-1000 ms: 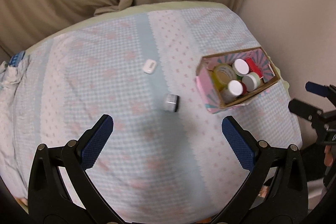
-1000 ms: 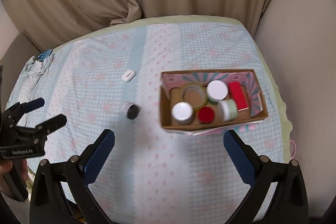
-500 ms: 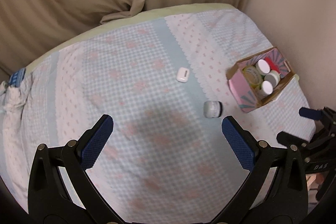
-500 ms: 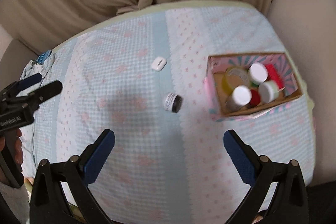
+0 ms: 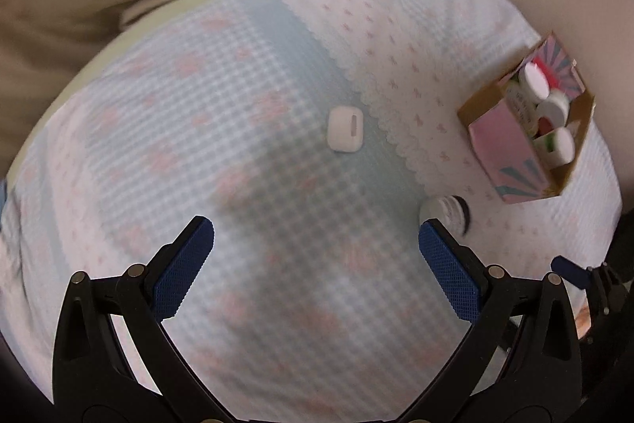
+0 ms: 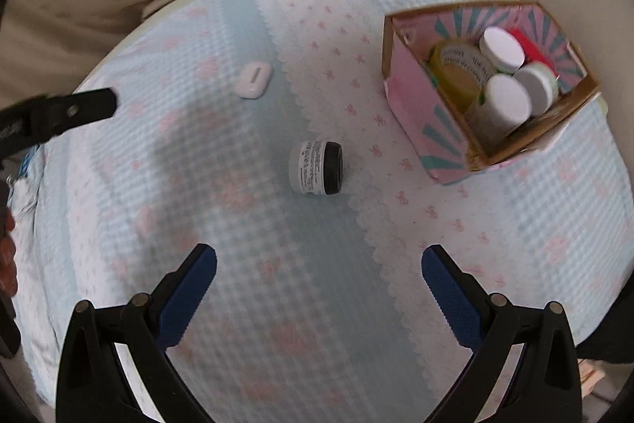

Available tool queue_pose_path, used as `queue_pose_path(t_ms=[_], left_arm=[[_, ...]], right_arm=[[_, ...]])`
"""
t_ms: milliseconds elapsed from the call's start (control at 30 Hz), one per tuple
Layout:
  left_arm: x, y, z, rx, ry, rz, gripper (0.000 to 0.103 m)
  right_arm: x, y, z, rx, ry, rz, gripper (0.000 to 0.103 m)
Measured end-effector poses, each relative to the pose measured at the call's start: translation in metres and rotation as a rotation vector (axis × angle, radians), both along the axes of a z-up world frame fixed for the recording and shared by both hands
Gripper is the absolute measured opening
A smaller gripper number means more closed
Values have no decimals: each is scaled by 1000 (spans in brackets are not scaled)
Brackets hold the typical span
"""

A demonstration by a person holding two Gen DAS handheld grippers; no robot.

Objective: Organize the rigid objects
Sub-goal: 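Grasp the white earbud case with the left tool while the right tool grasps the black-lidded jar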

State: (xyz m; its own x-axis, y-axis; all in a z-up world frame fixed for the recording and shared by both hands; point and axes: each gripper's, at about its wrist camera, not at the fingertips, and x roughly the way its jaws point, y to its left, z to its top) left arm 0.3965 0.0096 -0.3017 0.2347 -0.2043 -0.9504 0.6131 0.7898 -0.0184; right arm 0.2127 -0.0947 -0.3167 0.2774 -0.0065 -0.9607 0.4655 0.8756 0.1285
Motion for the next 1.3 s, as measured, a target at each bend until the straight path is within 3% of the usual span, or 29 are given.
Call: queue_pose_path(t_ms=[200, 367, 567, 700, 867, 1000, 1033, 1300], left_arm=[[47, -40, -67, -1, 75, -46, 99], [65, -67, -103, 28, 39, -130, 94], [70, -94, -136, 38, 23, -214, 77], [70, -102, -146, 24, 25, -232, 73], [72, -109, -154, 38, 22, -227, 61], [77, -105, -152, 37, 26, -217, 41], [78, -104, -151, 39, 25, -214, 41], [78, -98, -147, 20, 28, -190, 41]], right_arm=[[25, 2, -44, -14, -6, -64, 103], [45, 5, -76, -59, 4, -86, 94], [56, -2, -102, -100, 17, -131, 88], [61, -5, -114, -97, 22, -130, 82], [70, -2, -119, -116, 22, -98, 74], [82, -3, -122, -111, 30, -74, 49], [84, -3, -123, -114, 38, -70, 47], [87, -13, -123, -92, 29, -49, 47]])
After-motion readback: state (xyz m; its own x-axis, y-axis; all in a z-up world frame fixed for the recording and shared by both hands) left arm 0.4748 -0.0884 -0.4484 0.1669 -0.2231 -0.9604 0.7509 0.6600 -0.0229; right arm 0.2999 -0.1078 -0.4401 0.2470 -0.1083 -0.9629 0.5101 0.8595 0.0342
